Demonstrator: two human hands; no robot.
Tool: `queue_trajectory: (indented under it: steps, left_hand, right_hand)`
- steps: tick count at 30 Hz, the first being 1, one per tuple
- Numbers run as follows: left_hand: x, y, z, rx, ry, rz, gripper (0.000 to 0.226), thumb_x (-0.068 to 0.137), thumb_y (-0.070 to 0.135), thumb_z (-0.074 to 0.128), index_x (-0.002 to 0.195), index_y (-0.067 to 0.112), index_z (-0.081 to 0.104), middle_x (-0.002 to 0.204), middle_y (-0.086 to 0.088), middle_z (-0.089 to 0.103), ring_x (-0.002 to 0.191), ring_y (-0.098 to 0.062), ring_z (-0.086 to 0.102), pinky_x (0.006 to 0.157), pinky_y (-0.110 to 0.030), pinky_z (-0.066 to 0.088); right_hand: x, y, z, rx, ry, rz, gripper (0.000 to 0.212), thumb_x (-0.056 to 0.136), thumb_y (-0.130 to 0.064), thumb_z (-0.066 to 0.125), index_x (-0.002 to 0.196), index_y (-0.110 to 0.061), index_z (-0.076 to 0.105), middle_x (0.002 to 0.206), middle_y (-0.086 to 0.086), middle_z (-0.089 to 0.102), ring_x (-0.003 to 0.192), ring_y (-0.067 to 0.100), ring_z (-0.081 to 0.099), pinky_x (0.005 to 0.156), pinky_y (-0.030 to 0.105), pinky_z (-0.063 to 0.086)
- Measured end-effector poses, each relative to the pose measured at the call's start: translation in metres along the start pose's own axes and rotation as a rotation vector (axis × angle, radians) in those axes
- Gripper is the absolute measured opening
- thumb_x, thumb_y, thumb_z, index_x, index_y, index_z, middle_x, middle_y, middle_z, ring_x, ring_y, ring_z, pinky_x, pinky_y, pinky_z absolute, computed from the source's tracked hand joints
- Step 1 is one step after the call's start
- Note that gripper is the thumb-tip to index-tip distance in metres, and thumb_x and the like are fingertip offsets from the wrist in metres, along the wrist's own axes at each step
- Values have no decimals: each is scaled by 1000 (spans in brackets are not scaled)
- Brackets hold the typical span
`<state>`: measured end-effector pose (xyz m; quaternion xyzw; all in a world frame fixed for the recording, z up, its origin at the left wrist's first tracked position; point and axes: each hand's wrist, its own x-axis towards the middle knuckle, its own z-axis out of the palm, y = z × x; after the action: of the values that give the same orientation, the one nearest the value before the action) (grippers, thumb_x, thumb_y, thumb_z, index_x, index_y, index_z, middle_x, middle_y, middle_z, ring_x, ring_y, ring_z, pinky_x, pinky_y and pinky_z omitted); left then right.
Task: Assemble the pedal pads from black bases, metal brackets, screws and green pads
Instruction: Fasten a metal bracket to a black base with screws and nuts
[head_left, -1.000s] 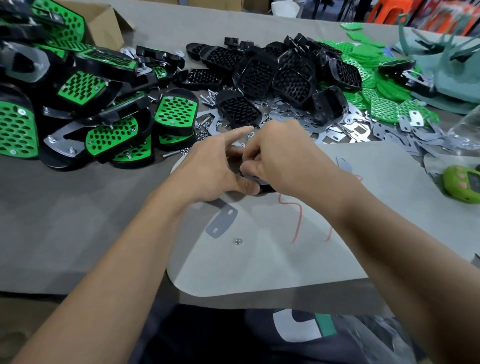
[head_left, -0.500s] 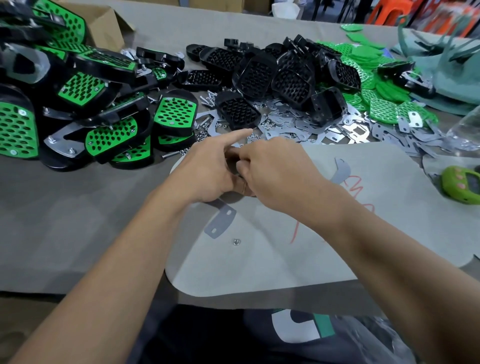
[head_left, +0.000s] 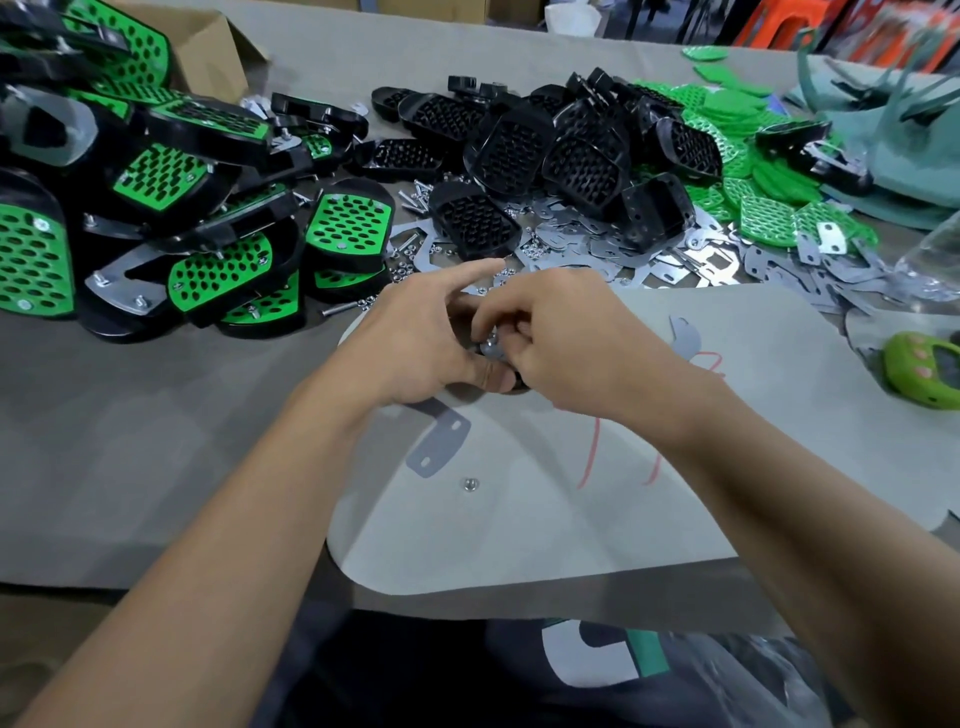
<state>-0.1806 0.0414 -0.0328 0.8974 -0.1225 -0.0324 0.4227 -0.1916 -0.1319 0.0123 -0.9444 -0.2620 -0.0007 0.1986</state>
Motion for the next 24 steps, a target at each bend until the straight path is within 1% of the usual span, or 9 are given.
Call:
queue_trajectory:
  steps: [4,8,10,12,13,15,19,22,24]
  left_hand:
    - [1,-2,0,-29,-28,-1,107,53,29,101,145,45,50,88,40,69,97,10,64,76,-3,41]
    - [0,-2,0,-20,-28,-19,94,53,26,100,132,53,57,83,36,68,88,10,64,71,-14,46]
    - [-2,0,-1,-23,-26,-15,79,51,28,100,110,62,61,88,30,72,93,-4,67,70,-25,51]
    - [-2,1,-1,-38,-12,11,71,49,29,99,91,68,59,89,23,74,95,-14,68,71,-27,52]
    - [-2,1,-1,-44,-5,25,69,48,30,98,88,69,58,87,21,74,93,-17,67,70,-25,51]
    - [-1,0,-1,-52,0,35,69,44,34,93,91,69,58,87,21,74,89,-16,65,70,-22,49]
    - [1,-1,-1,-9,-13,3,94,48,35,97,128,61,53,94,36,71,96,1,65,79,-19,48]
    - [-1,1,-3,9,-13,12,87,51,37,100,123,61,55,90,38,69,92,10,60,70,-6,41]
    - [-2,3,-3,-3,-15,14,81,52,34,100,118,58,60,90,23,74,93,-3,64,78,-19,49]
  right_hand:
    - [4,-3,1,-111,4,6,25,89,-9,62,97,-27,79,77,-2,60,71,20,55,66,26,45]
    - [8,-16,-6,-346,-6,-48,19,80,-10,70,80,-28,76,57,-13,34,54,14,34,52,28,29]
    - [10,-21,-9,-389,-21,-64,30,78,-9,71,58,-22,51,55,-7,28,50,12,25,46,28,17]
    - [13,-23,-10,-399,-49,-79,49,80,-12,70,57,-21,28,55,-1,26,49,14,23,46,29,12]
    - [14,-23,-10,-393,-58,-80,50,83,-14,69,59,-20,25,58,0,26,50,16,24,46,30,13]
    - [16,-23,-8,-387,-124,-88,38,91,-20,61,64,-16,34,63,-1,27,54,22,31,48,31,18]
    - [13,-12,-12,-292,-120,-46,31,94,-26,56,65,-21,49,61,0,43,62,27,45,49,32,30]
    - [11,-3,-13,-123,-37,0,15,85,-14,57,77,-23,65,71,2,61,71,27,54,63,34,48]
    - [9,-2,-10,-85,-47,-5,18,83,-10,58,84,-23,69,75,0,63,73,23,53,66,34,49]
